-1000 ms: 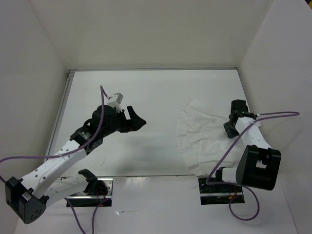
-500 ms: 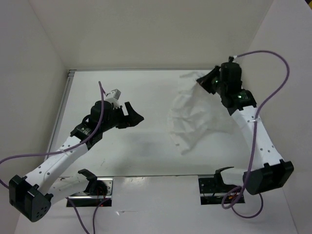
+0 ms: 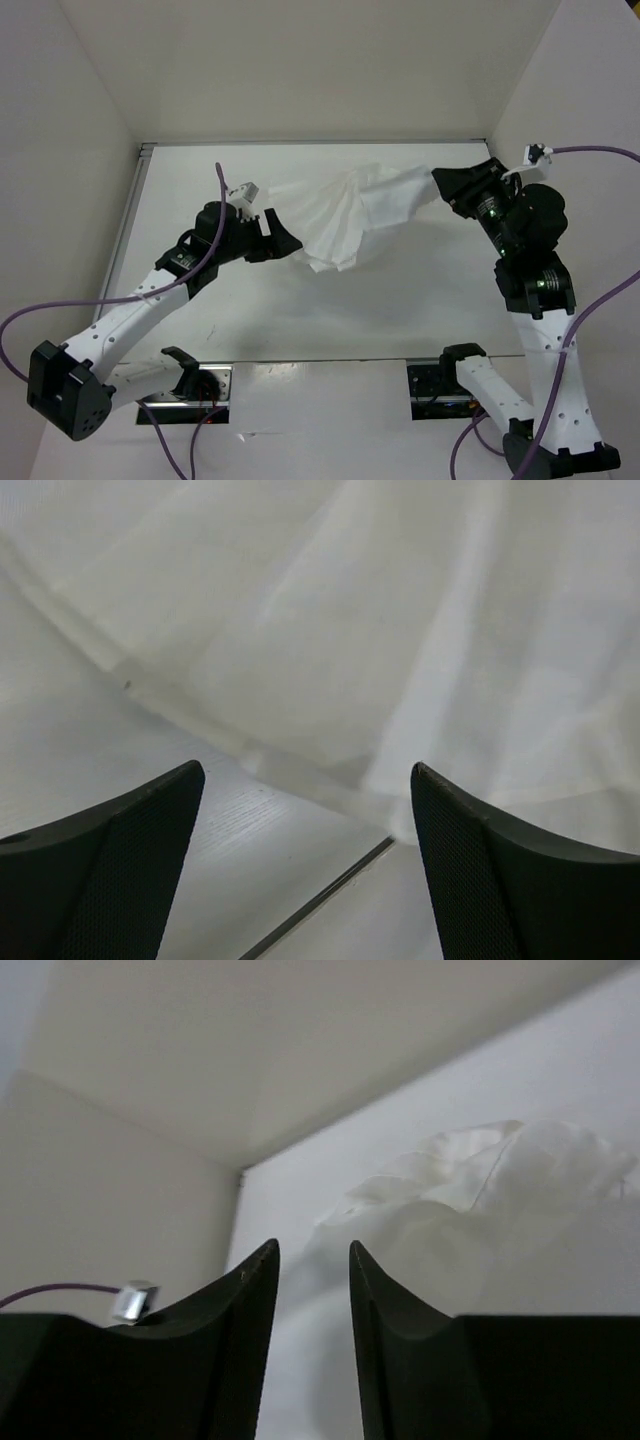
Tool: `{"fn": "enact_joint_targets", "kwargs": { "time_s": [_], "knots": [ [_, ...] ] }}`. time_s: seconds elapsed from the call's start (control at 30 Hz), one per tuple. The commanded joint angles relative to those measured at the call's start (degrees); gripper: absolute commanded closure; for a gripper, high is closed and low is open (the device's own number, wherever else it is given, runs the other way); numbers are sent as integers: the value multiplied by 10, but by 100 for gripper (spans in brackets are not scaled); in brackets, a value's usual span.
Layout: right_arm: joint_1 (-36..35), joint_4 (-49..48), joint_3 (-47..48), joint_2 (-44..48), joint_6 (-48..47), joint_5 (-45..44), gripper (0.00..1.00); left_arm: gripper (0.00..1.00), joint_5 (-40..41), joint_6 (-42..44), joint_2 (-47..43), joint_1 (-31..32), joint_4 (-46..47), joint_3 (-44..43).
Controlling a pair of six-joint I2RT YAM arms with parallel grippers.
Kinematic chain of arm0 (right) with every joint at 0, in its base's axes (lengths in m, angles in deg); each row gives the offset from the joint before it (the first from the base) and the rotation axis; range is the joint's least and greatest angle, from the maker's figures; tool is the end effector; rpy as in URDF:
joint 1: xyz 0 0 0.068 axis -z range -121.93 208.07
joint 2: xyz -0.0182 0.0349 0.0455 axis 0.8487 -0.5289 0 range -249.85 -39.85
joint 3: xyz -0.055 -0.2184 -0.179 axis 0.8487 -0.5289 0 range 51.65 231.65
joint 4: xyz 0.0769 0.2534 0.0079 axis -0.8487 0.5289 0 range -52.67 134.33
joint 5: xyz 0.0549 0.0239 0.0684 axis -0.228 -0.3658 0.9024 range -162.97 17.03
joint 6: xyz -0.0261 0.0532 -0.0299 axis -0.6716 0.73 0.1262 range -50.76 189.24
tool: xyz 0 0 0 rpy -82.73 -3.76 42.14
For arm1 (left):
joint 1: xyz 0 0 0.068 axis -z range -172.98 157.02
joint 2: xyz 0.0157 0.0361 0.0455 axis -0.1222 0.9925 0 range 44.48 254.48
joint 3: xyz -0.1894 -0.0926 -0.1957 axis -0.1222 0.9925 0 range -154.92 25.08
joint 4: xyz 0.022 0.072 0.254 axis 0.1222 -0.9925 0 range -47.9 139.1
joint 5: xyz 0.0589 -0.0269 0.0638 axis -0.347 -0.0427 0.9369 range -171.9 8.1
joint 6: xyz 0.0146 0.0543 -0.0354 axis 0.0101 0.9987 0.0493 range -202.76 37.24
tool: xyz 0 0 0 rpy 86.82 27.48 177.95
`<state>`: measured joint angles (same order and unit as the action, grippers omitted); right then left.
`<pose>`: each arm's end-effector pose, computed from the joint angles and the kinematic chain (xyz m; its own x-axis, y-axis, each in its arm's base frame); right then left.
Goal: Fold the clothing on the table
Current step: Move the skirt to the center of the board, then flatten the skirt out
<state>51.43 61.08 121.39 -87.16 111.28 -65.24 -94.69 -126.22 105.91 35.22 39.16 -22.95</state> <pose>0.1617 0.0258 0.4663 -0.1830 0.6467 -0.7405 -0.1689 0.7213 0.6717 0.2213 -0.1318 0.3098 -0.6936 -0.3892 -0.6061 0.2245 0.6827 -0.6953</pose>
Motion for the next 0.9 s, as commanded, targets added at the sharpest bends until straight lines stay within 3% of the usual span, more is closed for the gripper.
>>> {"fn": "enact_joint_targets", "kwargs": {
  "time_s": [0.0, 0.1, 0.27, 0.43, 0.53, 0.77, 0.87],
  "knots": [
    [24, 186, -31, 14, -1, -46, 60, 9, -21, 9, 4, -6, 25, -27],
    [24, 269, -10, 86, 36, -91, 45, 9, -21, 9, 4, -6, 11, -27],
    [24, 260, -14, 90, 61, -133, 44, 11, -21, 50, 84, -6, -14, -82],
    [24, 188, -90, -12, 68, -112, 46, 17, -62, 175, 268, -6, -68, -295],
    [24, 161, -109, -70, 68, -144, 46, 17, -69, 224, 408, -6, -76, -418],
    [29, 155, -129, -153, 59, -124, 46, 10, -60, 359, 603, -6, -146, -641],
    [29, 155, -135, -140, 65, -124, 45, 10, -66, 371, 642, -6, -133, -656]
  ]
}}
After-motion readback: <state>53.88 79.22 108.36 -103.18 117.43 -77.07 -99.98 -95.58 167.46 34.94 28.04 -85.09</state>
